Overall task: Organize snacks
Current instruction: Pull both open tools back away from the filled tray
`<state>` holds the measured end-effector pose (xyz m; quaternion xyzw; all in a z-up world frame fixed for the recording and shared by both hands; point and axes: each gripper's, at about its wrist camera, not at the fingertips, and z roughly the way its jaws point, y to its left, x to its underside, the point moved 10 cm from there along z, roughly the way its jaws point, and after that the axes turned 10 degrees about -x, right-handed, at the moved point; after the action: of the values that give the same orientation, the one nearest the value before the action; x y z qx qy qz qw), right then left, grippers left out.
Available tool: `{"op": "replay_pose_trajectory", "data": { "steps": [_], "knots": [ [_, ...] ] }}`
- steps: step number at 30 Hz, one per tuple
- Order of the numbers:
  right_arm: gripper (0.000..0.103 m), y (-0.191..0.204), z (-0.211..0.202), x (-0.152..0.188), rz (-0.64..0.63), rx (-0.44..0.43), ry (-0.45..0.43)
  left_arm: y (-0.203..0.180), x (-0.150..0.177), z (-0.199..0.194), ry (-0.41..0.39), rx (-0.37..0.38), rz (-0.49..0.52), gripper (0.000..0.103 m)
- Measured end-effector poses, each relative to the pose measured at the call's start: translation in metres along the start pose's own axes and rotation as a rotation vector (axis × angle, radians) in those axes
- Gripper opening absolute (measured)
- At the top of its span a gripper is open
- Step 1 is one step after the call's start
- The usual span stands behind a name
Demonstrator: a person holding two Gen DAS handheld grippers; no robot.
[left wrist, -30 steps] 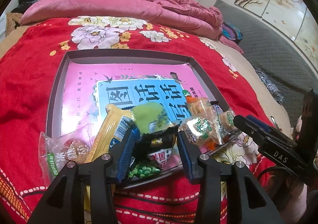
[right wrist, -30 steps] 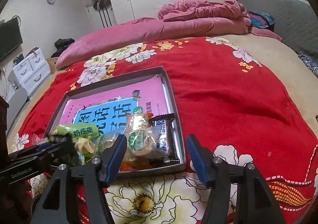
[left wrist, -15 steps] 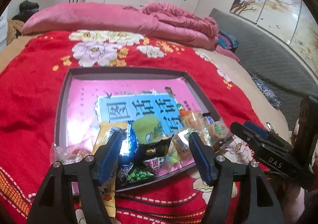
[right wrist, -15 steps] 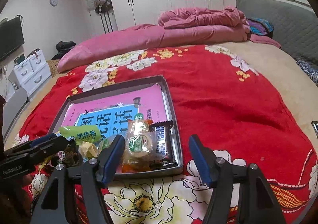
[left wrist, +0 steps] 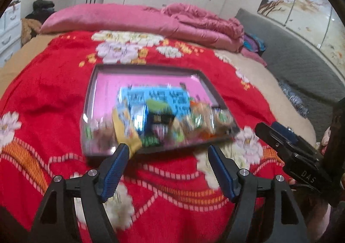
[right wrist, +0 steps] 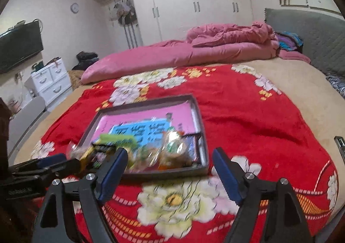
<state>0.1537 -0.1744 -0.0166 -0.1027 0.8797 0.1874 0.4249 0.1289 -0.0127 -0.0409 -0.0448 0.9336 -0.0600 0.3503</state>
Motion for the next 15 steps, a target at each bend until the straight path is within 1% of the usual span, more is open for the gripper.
{"op": "replay_pose_trajectory", "data": {
  "steps": [2, 8, 11, 15],
  "knots": [
    [0.081, 0.004, -0.005, 0.008, -0.009, 0.001, 0.016, 0.0, 0.011, -0.003, 0.016, -0.025, 0.002, 0.077],
    [0.081, 0.006, -0.012, 0.035, 0.004, 0.007, 0.076, 0.007, 0.036, -0.009, 0.051, -0.064, -0.018, 0.077],
    [0.081, 0.008, -0.014, 0.047, 0.01, 0.001, 0.096, 0.008, 0.04, -0.01, 0.052, -0.084, -0.019, 0.077],
    [0.081, 0.011, -0.016, 0.054, -0.009, 0.017, 0.11, 0.009, 0.044, -0.012, 0.051, -0.096, -0.014, 0.077]
  ]
}}
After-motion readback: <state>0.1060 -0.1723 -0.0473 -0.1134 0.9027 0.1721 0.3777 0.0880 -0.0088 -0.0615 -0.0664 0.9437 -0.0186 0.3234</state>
